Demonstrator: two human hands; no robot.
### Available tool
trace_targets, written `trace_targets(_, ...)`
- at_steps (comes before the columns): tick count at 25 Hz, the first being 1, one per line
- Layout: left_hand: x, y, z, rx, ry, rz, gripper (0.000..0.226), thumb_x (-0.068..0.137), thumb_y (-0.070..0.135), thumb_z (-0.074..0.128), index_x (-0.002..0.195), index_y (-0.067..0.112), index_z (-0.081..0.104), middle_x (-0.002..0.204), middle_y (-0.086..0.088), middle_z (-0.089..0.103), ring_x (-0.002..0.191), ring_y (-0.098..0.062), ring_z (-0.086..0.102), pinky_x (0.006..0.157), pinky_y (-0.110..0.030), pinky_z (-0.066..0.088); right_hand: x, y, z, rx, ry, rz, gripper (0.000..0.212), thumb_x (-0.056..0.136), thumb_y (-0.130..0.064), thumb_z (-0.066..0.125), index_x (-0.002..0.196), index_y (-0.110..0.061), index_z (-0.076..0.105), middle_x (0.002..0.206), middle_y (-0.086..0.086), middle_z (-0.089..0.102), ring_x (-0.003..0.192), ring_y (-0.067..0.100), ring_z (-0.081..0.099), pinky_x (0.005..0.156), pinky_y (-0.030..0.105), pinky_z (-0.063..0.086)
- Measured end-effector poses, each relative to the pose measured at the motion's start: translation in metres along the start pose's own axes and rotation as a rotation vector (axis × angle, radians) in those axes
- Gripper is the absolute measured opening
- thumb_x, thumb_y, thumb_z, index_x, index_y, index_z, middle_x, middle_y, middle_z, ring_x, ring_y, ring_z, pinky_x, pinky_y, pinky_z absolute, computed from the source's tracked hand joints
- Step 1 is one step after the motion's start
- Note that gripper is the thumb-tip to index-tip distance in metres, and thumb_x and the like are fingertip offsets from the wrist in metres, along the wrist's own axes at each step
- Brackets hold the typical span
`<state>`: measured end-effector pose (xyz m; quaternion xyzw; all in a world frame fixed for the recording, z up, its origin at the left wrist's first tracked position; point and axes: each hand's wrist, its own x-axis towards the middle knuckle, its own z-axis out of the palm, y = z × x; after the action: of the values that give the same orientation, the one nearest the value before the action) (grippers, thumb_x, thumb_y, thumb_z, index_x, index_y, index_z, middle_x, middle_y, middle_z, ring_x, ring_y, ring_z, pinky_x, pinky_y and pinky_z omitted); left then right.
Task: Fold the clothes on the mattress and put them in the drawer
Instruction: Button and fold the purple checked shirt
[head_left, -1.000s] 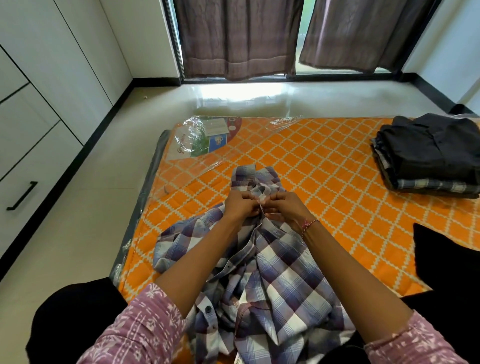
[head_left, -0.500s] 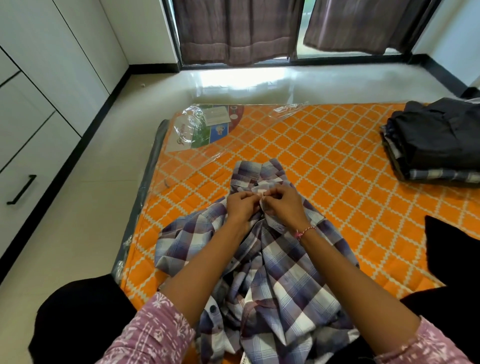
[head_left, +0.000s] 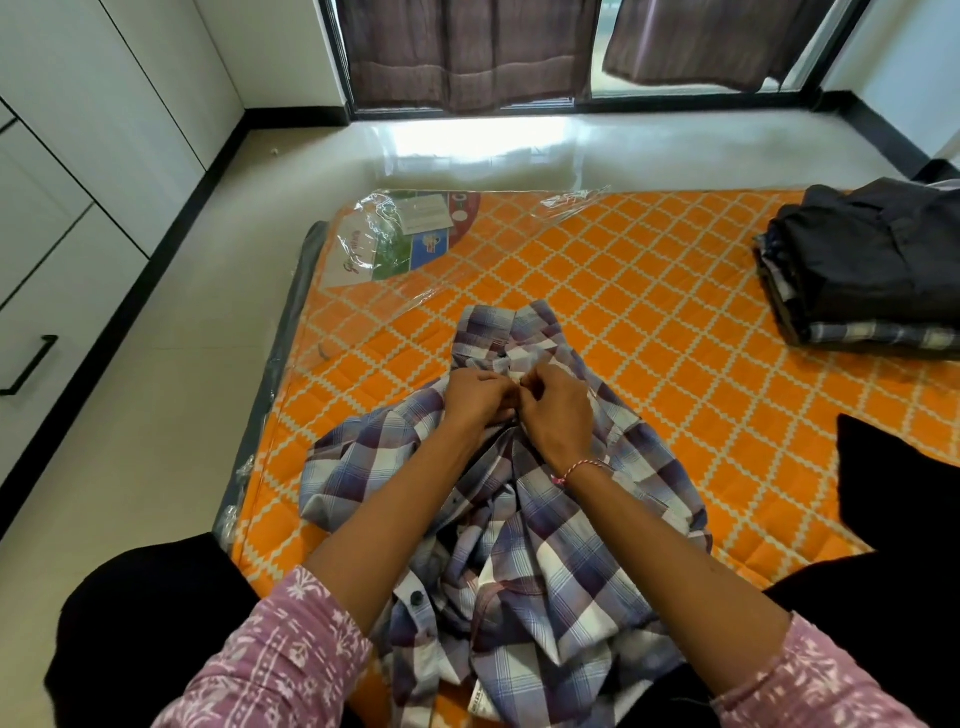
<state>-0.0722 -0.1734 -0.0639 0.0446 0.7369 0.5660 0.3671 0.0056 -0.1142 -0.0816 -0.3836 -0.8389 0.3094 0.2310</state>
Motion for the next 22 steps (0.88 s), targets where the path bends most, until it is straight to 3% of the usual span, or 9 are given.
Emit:
trace_targets(5, -0.006, 0.004, 0.001, 0.035, -0.007, -0.026, 0.022, 0.086, 0.009, 0.066, 0.065, 0.004, 0.062, 0.061, -0.008, 0.062, 0.047, -0.012, 0.059, 0.046, -0.019, 0.049, -0.014, 0.006, 0.000, -0.039, -0.001, -0.128, 0.007, 0.089, -0.008, 0.058, 0.085, -0.003, 0.061, 0.084, 0.012, 0.063, 0.073, 0.025, 0.056, 0.057, 0.037, 0.045)
trace_targets(9, -0.013, 0.008, 0.004, -0.073, 0.012, -0.065, 0.020, 0.086, 0.006, 0.063, 0.066, 0.004, 0.060, 0.053, -0.004, 0.064, 0.042, -0.009, 0.060, 0.041, -0.018, 0.048, -0.015, 0.009, -0.010, -0.035, 0.014, -0.226, 0.007, 0.087, -0.012, 0.062, 0.083, -0.006, 0.062, 0.080, 0.009, 0.063, 0.069, 0.022, 0.055, 0.054, 0.026, 0.035)
trace_targets(12, -0.015, 0.009, 0.003, -0.120, -0.002, -0.113, 0.014, 0.086, 0.005, 0.060, 0.072, 0.002, 0.062, 0.062, -0.006, 0.065, 0.050, -0.011, 0.061, 0.051, -0.020, 0.053, -0.014, 0.010, -0.016, 0.042, 0.021, -0.233, 0.007, 0.087, -0.012, 0.064, 0.085, -0.007, 0.068, 0.081, 0.009, 0.067, 0.072, 0.022, 0.059, 0.057, 0.026, 0.039)
trace_targets(14, -0.016, 0.009, -0.001, -0.191, -0.050, -0.117, 0.012, 0.087, 0.008, 0.063, 0.076, 0.003, 0.066, 0.063, -0.005, 0.067, 0.050, -0.010, 0.062, 0.052, -0.017, 0.054, -0.013, 0.009, -0.021, 0.077, 0.036, -0.238, 0.009, 0.088, -0.013, 0.065, 0.086, -0.005, 0.070, 0.082, 0.011, 0.068, 0.073, 0.025, 0.060, 0.059, 0.033, 0.045)
trace_targets(18, -0.019, 0.003, -0.002, -0.152, -0.068, 0.005, 0.019, 0.090, 0.005, 0.060, 0.072, 0.006, 0.066, 0.064, -0.007, 0.064, 0.045, -0.006, 0.059, 0.051, -0.016, 0.052, -0.014, 0.004, -0.027, 0.011, 0.036, -0.247, 0.013, 0.089, -0.015, 0.064, 0.089, -0.004, 0.071, 0.085, 0.012, 0.070, 0.075, 0.026, 0.063, 0.066, 0.037, 0.051)
trace_targets(22, -0.022, -0.001, -0.006, 0.084, -0.027, 0.264, 0.027, 0.088, 0.004, 0.060, 0.061, 0.011, 0.063, 0.062, -0.007, 0.061, 0.057, -0.015, 0.059, 0.059, -0.025, 0.051, -0.001, -0.011, -0.036, -0.076, -0.093, -0.180, 0.016, 0.087, -0.012, 0.061, 0.080, 0.000, 0.068, 0.077, 0.014, 0.068, 0.069, 0.025, 0.061, 0.064, 0.037, 0.051)
